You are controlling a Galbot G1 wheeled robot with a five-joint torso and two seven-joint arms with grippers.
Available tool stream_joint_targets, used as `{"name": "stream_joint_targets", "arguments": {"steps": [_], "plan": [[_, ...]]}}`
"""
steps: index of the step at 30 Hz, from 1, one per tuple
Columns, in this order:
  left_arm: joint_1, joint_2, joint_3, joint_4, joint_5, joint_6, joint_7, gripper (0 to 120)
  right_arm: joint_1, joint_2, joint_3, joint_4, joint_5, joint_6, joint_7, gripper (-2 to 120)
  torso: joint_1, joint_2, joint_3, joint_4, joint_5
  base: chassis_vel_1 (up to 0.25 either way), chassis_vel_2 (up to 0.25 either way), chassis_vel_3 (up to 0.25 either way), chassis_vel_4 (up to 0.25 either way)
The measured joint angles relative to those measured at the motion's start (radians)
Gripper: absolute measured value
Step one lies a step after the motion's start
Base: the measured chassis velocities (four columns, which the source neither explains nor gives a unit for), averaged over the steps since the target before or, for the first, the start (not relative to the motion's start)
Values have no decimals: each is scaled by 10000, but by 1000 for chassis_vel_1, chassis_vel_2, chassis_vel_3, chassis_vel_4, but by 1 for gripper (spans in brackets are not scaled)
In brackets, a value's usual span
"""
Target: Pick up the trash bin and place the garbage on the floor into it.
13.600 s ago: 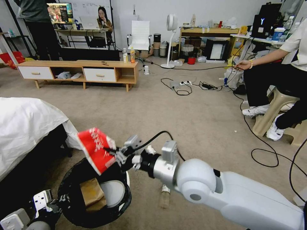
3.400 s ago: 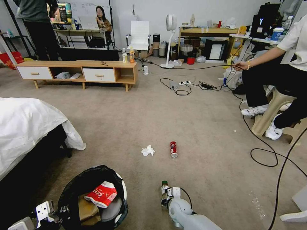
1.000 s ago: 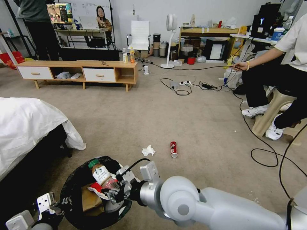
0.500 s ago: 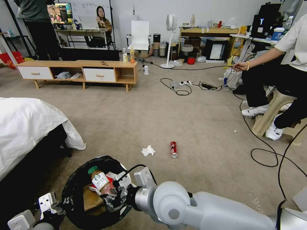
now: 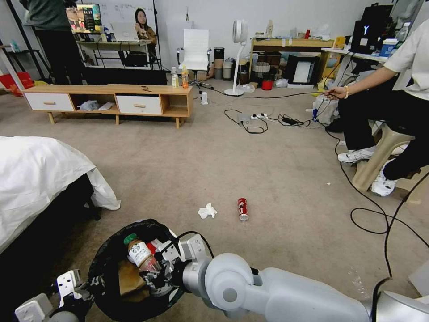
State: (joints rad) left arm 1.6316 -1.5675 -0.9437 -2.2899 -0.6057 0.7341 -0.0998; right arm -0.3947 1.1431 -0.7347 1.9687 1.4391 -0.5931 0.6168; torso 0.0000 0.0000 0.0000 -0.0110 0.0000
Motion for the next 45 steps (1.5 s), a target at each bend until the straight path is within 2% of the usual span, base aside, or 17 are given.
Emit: {"name": "stream_joint_targets", "arguments": {"steps": [10, 11, 12, 13, 14, 18, 20, 21, 23, 28, 37, 45], "plan": [[-102, 13, 75, 164, 19, -2, 7, 2, -103, 45, 119, -222, -143, 13, -2, 35, 1, 1, 0, 0, 0, 0, 0, 0, 0], [-110, 20, 75, 179, 19, -2, 8, 2, -99, 54, 163, -222, -139, 16, -2, 42, 0, 0, 0, 0, 0, 0, 0, 0, 0], [-110, 20, 75, 179, 19, -2, 8, 2, -99, 54, 163, -222, -139, 16, -2, 42, 0, 0, 0, 0, 0, 0, 0, 0, 0], [-120, 28, 74, 189, 20, -3, 8, 2, -89, 64, 211, -218, -132, 18, -1, 47, 0, 0, 0, 0, 0, 0, 0, 0, 0], [-137, 33, 79, 207, 20, -2, 9, 2, -60, 93, 272, -191, -117, 18, 0, 55, 0, 0, 0, 0, 0, 0, 0, 0, 0], [-154, 27, 94, 217, 22, -2, 9, 2, -40, 105, 310, -132, -95, 19, 2, 64, 0, 1, 0, 0, 0, 0, 0, 0, 0], [-159, 16, 99, 234, 36, -2, 10, 2, -53, 104, 344, -72, -80, 19, 8, 73, 0, 1, 0, 1, 0, 0, 0, 0, 0], [-159, 16, 99, 234, 36, -2, 10, 2, -53, 104, 344, -72, -80, 19, 8, 73, 0, 1, 0, 1, 0, 0, 0, 0, 0], [-154, 15, 98, 238, 48, -2, 15, 2, -68, 72, 382, -2, -64, 20, 17, 86, 0, 1, 0, 0, 0, 0, 0, 0, 0], [-144, 9, 98, 214, 59, -2, 18, 2, -63, 59, 470, 132, -18, 20, 33, 99, 0, 0, 0, 0, 0, 0, 0, 0, 0], [-100, -29, 122, 169, 116, -2, 28, 2, -121, 35, 654, 374, 29, 35, 131, 100, 0, 1, 0, 1, 1, 0, 0, 0, 0], [-99, -2, 87, 167, 122, -3, 31, 2, -51, -133, 1545, 1235, 26, 101, 174, 100, 0, 0, 0, 1, 0, 0, 0, 0, 0]]}}
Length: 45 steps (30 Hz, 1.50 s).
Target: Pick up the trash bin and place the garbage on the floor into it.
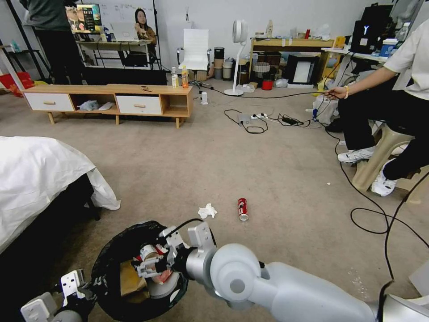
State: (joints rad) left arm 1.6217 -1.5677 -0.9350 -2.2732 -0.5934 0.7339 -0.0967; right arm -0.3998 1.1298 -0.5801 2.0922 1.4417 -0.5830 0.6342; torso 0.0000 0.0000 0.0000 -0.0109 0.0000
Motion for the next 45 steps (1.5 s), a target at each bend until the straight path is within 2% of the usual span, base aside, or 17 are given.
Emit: {"name": "stream_joint_targets", "arguments": {"steps": [3, 10, 12, 16, 18, 19, 24, 25, 27, 31, 34, 37, 38, 39, 45], "plan": [[2, 58, -69, 53, -28, 0, 0, 2, 60, -329, 632, 557, -284, 220, -25, 100, 0, 0, 0, -2, 1, 0, 0, 0, 0], [10, 93, -138, 82, -83, 0, -3, 2, -4, -602, 1536, 905, -1285, 985, -529, 100, 0, 0, 0, 0, 0, 0, 0, 0, 0], [48, 117, -194, 83, -107, 0, -6, 2, -270, -814, 2351, 995, -2145, 1774, -1140, 100, 0, 0, 0, 0, 1, 0, 0, 0, 0], [80, 123, -248, 80, -128, 0, -6, 2, -557, -953, 3028, 1046, -2750, 2417, -1605, 100, 0, 0, 0, -2, 2, 0, 0, 0, 0], [128, 129, -350, 74, -136, -11, -12, 2, -971, -1224, 4113, 1041, -3737, 3411, -2319, 100, 0, 1, 0, -2, 1, 0, 0, 0, 0], [128, 129, -350, 74, -136, -11, -12, 2, -971, -1224, 4113, 1041, -3737, 3411, -2319, 100, 0, 1, 0, -2, 1, 0, 0, 0, 0], [223, 134, -546, 2, -116, -38, -40, 2, -1675, -1543, 6102, 856, -4958, 4933, -2956, 100, 0, 0, 0, -2, 2, 0, 0, 0, 0], [223, 134, -546, 2, -116, -38, -40, 2, -1675, -1543, 6102, 856, -4958, 4933, -2956, 100, 0, 0, 0, -2, 2, 0, 0, 0, 0], [273, 101, -563, -59, -99, -38, -50, 2, -2217, -1593, 7267, 821, -5755, 5330, -3224, 99, 0, 0, 0, 2, 2, 0, 0, 0, 0], [329, 52, -563, -104, -62, -39, -55, 2, -3092, -1688, 8222, 1076, -6464, 5390, -3399, 99, 1, 0, 0, 2, 1, 0, 0, 0, 0], [387, -6, -542, -184, -8, -44, -56, 2, -4833, -1861, 9434, 1589, -7611, 5300, -3614, 99, 0, 0, -1, -3, 3, 0, 0, 0, 0], [398, -18, -542, -208, -5, -44, -56, 2, -5109, -1872, 9613, 1659, -7840, 5284, -3642, 99, 0, 0, -1, -4, 4, 0, 0, 0, 0], [436, -39, -544, -267, 11, -48, -55, 2, -6049, -1871, 10217, 1945, -8640, 5230, -3708, 99, 0, 1, -1, -2, 1, 0, 0, 0, 0], [440, -50, -545, -281, 26, -51, -58, 2, -6475, -1828, 10383, 2081, -8927, 5222, -3702, 99, 0, 1, -1, 0, 1, 0, 0, 0, 0], [458, -69, -503, -314, 61, -70, -60, 2, -7938, -1513, 10831, 2256, -9816, 5360, -3672, 99, 0, 1, -1, 0, 1, 0, 0, 0, 0]]}}
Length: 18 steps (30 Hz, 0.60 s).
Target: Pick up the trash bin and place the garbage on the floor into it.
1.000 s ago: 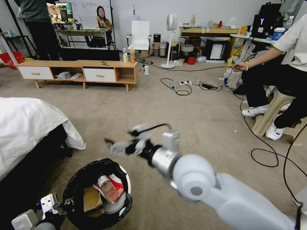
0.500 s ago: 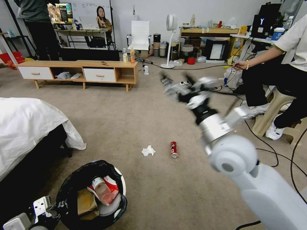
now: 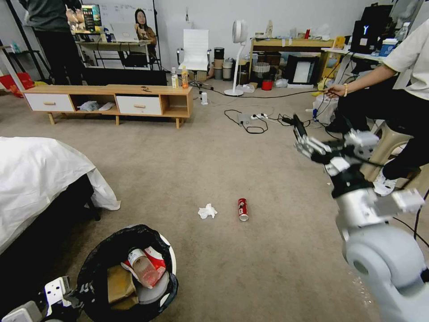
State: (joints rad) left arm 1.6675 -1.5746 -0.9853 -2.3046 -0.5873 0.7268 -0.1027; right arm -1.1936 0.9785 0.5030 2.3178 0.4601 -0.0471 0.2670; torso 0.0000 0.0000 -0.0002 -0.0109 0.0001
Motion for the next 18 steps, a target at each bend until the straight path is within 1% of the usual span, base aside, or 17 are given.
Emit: {"name": "stream_joint_targets", "arguments": {"steps": [2, 3, 4, 6, 9, 11, 12, 14, 17, 18], "plan": [[23, 9, 44, -59, 31, -2, 1, 2, -1181, 302, 295, 100, -917, 194, -39, 99, 0, 1, 0, -3, 0, 0, 0, 0, 0], [23, 9, 44, -59, 31, -2, 1, 2, -1181, 302, 295, 100, -917, 194, -39, 99, 0, 1, 0, -3, 0, 0, 0, 0, 0], [21, 11, 62, -63, 122, -14, 20, 2, -1713, 478, 346, 176, -1445, 331, -67, 99, 0, 0, 0, -2, -1, 0, 0, 0, 0], [21, 12, 111, -66, 214, -38, 30, 2, -2340, 789, 366, 265, -2105, 504, -75, 99, 0, 0, 0, -1, -1, 0, 0, 0, 0], [33, 14, 135, -84, 230, -41, 42, 2, -2682, 998, 378, 285, -2411, 658, -71, 100, 0, 0, 0, 2, -3, 0, 0, 0, 0], [65, 19, 163, -155, 290, -59, 71, 2, -3305, 1399, 385, 312, -2941, 953, -6, 100, 0, 0, 0, 1, -2, 0, 0, 0, 0], [65, 19, 163, -155, 290, -59, 71, 2, -3305, 1399, 385, 312, -2941, 953, -6, 100, 0, 0, 0, 1, -2, 0, 0, 0, 0], [100, 12, 192, -244, 311, -64, 86, 2, -3777, 1798, 388, 279, -3345, 1236, 25, 100, 0, 0, 0, -2, -3, 0, 0, 0, 0], [114, -3, 203, -282, 311, -66, 90, 2, -3938, 2005, 391, 226, -3490, 1392, 20, 100, 0, 0, 1, -1, -2, 0, 0, 0, 0], [128, -12, 221, -310, 313, -75, 93, 2, -4101, 2243, 390, 158, -3680, 1574, 12, 100, 0, 0, 1, 1, 0, 0, 0, 0, 0]]}}
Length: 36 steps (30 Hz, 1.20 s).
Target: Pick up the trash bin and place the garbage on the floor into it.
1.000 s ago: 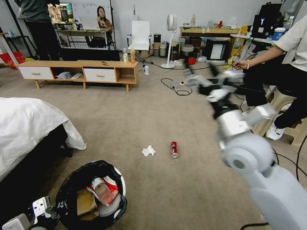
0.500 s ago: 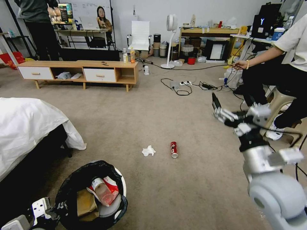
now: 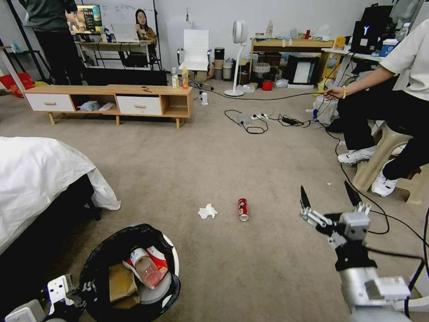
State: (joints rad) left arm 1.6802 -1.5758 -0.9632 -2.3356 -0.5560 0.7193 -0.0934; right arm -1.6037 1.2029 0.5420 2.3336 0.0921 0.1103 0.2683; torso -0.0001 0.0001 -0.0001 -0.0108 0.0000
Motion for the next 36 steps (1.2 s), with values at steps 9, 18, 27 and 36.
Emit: {"name": "stream_joint_targets", "arguments": {"steps": [9, 18, 27, 36], "plan": [[77, 20, -58, -111, -104, -2, 0, 2, -340, 503, -79, -280, -361, 443, -5, 100, 1, 0, 0, -1, -3, 0, 0, 0, 0], [93, -26, -17, -145, -135, -2, -1, 2, -426, 778, -293, -411, -642, 620, 14, 100, 0, 0, 1, -2, -1, 0, 0, 0, 0], [122, -101, -45, -225, -137, -2, -8, 2, -364, 745, -292, -539, -663, 740, -44, 100, 0, 0, 0, -1, -1, 0, 0, 0, 0], [166, -95, -168, -299, -213, 7, -51, 2, -271, 698, -286, -648, -618, 814, -69, 100, 0, 0, 0, -1, 2, -62, 63, 66, -52]]}}
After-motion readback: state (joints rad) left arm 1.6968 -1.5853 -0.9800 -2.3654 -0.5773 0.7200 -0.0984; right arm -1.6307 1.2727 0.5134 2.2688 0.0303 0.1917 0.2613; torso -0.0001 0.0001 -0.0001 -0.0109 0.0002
